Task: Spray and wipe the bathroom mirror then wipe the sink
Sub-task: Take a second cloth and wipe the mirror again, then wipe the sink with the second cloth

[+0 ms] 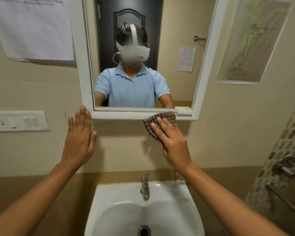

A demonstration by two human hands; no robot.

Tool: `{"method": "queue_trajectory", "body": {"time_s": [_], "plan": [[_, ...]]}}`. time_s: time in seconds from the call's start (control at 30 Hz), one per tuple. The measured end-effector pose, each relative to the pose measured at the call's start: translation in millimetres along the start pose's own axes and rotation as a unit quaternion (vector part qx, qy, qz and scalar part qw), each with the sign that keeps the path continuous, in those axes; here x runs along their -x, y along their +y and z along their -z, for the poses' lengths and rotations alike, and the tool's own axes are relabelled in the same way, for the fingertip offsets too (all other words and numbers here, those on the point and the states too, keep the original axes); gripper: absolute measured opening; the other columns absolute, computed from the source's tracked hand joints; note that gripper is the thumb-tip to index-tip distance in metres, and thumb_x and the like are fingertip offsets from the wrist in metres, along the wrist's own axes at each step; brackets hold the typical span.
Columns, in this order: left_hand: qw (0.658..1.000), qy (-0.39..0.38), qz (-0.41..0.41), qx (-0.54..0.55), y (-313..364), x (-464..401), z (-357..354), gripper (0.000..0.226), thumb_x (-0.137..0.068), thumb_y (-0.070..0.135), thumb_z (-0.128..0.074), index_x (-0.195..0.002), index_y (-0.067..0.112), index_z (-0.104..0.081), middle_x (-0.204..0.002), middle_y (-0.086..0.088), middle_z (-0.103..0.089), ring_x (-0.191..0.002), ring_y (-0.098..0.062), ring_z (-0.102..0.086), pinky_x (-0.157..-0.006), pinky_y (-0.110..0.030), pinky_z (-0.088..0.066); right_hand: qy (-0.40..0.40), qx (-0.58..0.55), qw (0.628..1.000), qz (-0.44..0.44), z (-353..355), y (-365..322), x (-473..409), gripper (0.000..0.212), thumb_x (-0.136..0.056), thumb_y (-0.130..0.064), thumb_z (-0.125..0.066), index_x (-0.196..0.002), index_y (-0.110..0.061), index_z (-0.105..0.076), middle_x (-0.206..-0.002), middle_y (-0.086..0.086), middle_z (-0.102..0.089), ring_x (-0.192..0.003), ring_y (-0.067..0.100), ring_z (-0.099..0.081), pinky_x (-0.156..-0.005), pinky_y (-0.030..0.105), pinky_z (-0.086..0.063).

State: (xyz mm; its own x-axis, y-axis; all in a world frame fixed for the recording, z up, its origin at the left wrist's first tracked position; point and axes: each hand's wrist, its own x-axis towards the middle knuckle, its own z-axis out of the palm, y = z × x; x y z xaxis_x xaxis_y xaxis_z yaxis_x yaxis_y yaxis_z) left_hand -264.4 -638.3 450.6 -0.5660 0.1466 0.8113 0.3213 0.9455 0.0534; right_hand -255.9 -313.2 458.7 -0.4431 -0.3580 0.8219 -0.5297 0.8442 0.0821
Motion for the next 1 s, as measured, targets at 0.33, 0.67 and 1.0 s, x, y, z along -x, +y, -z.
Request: {"method": "queue_trajectory", "body": {"time_s": [0.33, 0.67, 1.0], "plan": [[0.985, -0.168, 0.031, -0.007, 77.8, 129.4, -68.5, 0.068, -0.100, 0.034, -0.027, -0.156, 0.002, -0.004, -0.165, -0.016, -0.001, -0.153, -0.025, 0.003, -0.123, -0.041, 0.004, -0.015, -0.517, 0.668, -0.535, -21.6, -8.1, 134.4, 0.041, -0.095, 0.000, -0.055, -0.132, -0.018, -0.055, -0.129, 0.006, -0.063, -0.120, 0.020, -0.059, -0.092, 0.020, -0.052], [0.950, -0.304, 0.070, -0.008, 126.4, 248.6, -94.1, 0.066, -0.101, 0.036, -0.025, -0.157, 0.006, -0.006, -0.165, -0.011, -0.003, -0.153, -0.025, -0.004, -0.123, -0.040, -0.001, 0.034, -0.666, 0.178, -0.723, -37.0, -1.5, 252.7, 0.044, -0.096, -0.029, -0.056, -0.126, 0.003, -0.058, -0.115, 0.026, -0.068, -0.096, 0.039, -0.070, -0.069, 0.045, -0.061], [0.926, -0.370, 0.069, -0.031, 103.6, 265.9, -113.1, 0.066, -0.100, 0.036, -0.022, -0.156, 0.004, -0.007, -0.165, -0.012, -0.004, -0.153, -0.026, -0.006, -0.123, -0.041, -0.003, -0.025, -0.551, 0.259, -0.793, -85.5, -2.4, 283.8, 0.043, -0.083, 0.002, -0.066, -0.126, 0.005, -0.058, -0.116, 0.025, -0.067, -0.104, 0.040, -0.066, -0.084, 0.045, -0.057]]}}
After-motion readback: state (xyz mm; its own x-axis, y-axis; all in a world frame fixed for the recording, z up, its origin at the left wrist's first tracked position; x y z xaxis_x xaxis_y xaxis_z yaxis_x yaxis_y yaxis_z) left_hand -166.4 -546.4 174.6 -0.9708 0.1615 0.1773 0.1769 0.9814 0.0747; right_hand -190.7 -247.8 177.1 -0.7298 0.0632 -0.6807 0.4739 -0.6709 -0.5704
